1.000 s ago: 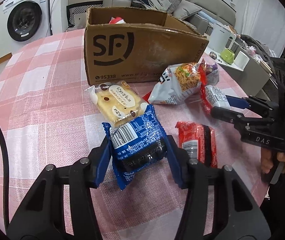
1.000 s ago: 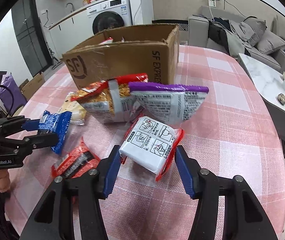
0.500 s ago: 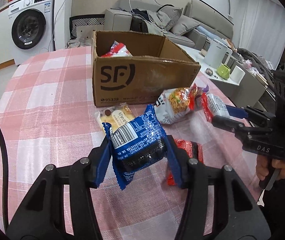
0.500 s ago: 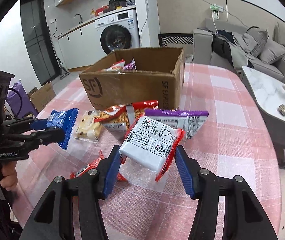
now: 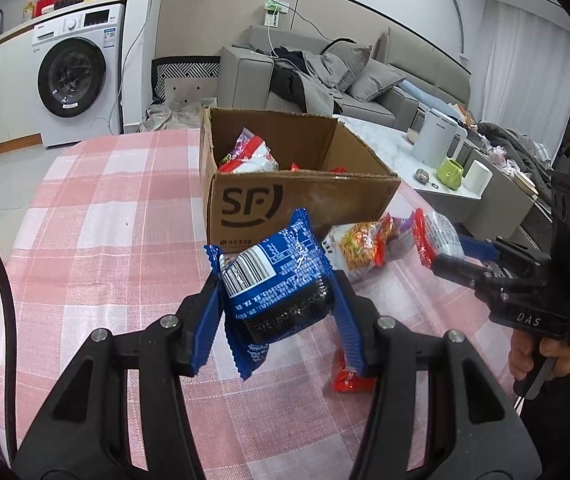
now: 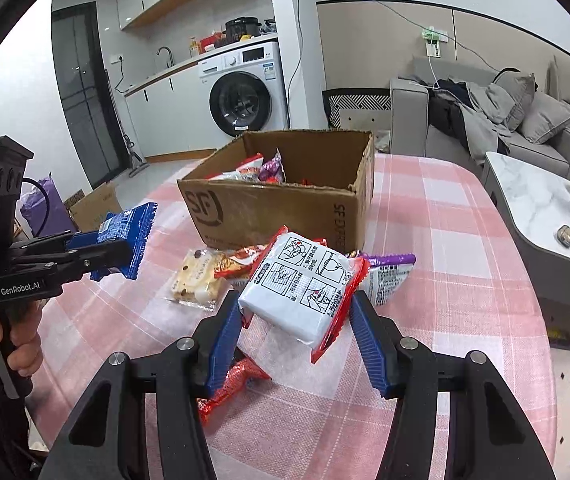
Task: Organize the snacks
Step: 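Lift both held packs and carry them over the cardboard box, then open both tools to drop the packs into the box, then move the left tool to the cream bun pack while the right tool approaches the purple-topped bag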
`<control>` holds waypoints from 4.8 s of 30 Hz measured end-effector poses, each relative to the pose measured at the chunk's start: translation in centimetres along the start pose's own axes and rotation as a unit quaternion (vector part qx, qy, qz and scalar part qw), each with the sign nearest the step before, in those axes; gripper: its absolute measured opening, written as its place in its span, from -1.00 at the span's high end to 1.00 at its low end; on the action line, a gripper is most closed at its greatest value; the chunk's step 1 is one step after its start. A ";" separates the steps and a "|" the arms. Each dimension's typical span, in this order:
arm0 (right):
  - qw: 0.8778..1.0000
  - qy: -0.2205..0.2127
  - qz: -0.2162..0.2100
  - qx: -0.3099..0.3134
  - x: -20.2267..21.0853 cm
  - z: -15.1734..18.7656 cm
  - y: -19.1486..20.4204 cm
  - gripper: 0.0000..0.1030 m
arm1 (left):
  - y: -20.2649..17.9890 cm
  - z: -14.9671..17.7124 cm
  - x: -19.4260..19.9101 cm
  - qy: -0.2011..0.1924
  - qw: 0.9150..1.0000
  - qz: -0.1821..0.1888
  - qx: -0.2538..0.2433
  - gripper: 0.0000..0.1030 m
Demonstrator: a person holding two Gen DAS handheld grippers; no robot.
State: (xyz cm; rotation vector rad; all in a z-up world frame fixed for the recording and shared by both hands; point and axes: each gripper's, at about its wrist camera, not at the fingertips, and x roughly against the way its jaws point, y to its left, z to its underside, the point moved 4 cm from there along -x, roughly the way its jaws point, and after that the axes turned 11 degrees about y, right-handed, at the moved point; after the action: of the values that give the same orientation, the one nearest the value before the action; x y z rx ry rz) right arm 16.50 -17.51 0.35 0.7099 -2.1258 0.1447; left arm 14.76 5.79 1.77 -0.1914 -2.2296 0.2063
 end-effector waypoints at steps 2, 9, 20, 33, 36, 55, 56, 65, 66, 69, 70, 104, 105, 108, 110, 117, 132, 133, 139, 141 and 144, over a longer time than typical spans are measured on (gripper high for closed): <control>1.000 -0.005 0.000 0.002 0.2 -0.2 0.1 -0.07 | -0.1 -0.4 0.3 -0.004 1.000 -0.002 0.001 0.04; 1.000 -0.017 0.010 0.011 1.1 -1.4 0.3 -0.07 | -0.1 -2.4 1.4 -0.024 1.000 -0.011 0.002 0.04; 0.999 -0.037 0.011 0.023 1.9 -5.0 0.9 -0.08 | -1.3 -7.0 1.5 -0.047 0.999 -0.024 -0.013 0.04; 0.999 -0.043 0.006 0.023 1.0 -8.2 0.7 -0.08 | -1.2 -12.0 -0.6 -0.049 0.998 -0.040 -0.011 0.04; 0.999 -0.045 0.004 0.020 0.7 -8.9 0.4 -0.08 | -1.0 -13.0 -1.4 -0.049 0.998 -0.044 -0.012 0.04; 0.999 -0.038 0.001 0.013 -2.6 -12.4 -0.7 -0.08 | -0.2 -17.3 -7.8 -0.027 0.998 -0.053 -0.022 0.04; 0.999 -0.038 0.000 0.012 -2.8 -12.5 -0.7 -0.08 | -0.3 -17.3 -8.1 -0.026 0.998 -0.055 -0.024 0.04; 1.000 -0.027 -0.004 0.010 -5.3 -12.7 -0.9 -0.08 | -0.6 -18.5 -11.4 -0.018 0.997 -0.060 -0.035 0.04; 1.000 -0.025 -0.002 0.010 -5.5 -12.8 -0.9 -0.08 | -0.6 -18.6 -11.8 -0.017 0.997 -0.061 -0.036 0.04; 1.000 -0.026 0.001 0.012 -6.0 -13.0 -1.0 -0.08 | -0.8 -18.8 -13.0 -0.011 0.997 -0.062 -0.038 0.04; 1.000 -0.025 0.000 0.011 -6.2 -13.2 -1.2 -0.08 | -0.8 -18.9 -13.2 -0.009 0.997 -0.063 -0.039 0.04; 0.998 -0.037 0.052 -0.025 -2.4 -8.6 -4.2 -0.99 | 2.0 -12.0 -8.2 -0.019 0.998 -0.063 0.014 -0.99; 0.998 -0.037 0.053 -0.026 -2.1 -8.2 -4.2 -0.99 | 2.2 -11.2 -7.8 -0.020 0.997 -0.067 0.017 -0.99; 0.998 -0.033 0.051 -0.031 -1.7 -6.5 -4.7 -0.99 | 2.7 -8.8 -6.7 -0.021 0.997 -0.073 0.025 -0.99; 0.998 -0.029 0.052 -0.035 -1.5 -5.4 -4.9 -0.99 | 3.2 -7.4 -6.2 -0.021 0.996 -0.076 0.030 -0.99; 0.997 -0.007 0.061 -0.048 -2.5 -2.8 -5.7 -0.99 | 3.5 -3.9 -6.9 -0.003 0.996 -0.084 0.038 -0.99; 0.997 0.034 0.049 -0.051 -5.5 -1.4 -5.8 -0.99 | 2.9 -2.9 -11.1 0.041 0.996 -0.080 0.027 -0.99; 0.997 0.036 0.049 -0.051 -5.7 -1.4 -5.8 -0.99 | 2.8 -2.8 -11.4 0.043 0.996 -0.081 0.025 -0.99; 0.996 0.048 0.047 -0.054 -7.0 -1.2 -5.6 -0.99 | 2.9 -2.3 -12.8 0.057 0.995 -0.078 0.025 -0.99; 0.996 0.052 0.045 -0.054 -7.3 -1.2 -5.7 -0.99 | 3.0 -2.2 -13.1 0.062 0.995 -0.074 0.025 -0.99; 0.996 0.056 0.044 -0.054 -7.8 -1.3 -5.6 -0.99 | 3.3 -2.1 -13.7 0.073 0.995 -0.066 0.028 -0.99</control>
State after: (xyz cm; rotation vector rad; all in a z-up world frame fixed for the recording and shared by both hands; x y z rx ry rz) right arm 24.02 -18.33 -5.75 0.5319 -2.0413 0.1138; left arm 25.03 6.33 -8.10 -0.0260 -2.0805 0.1777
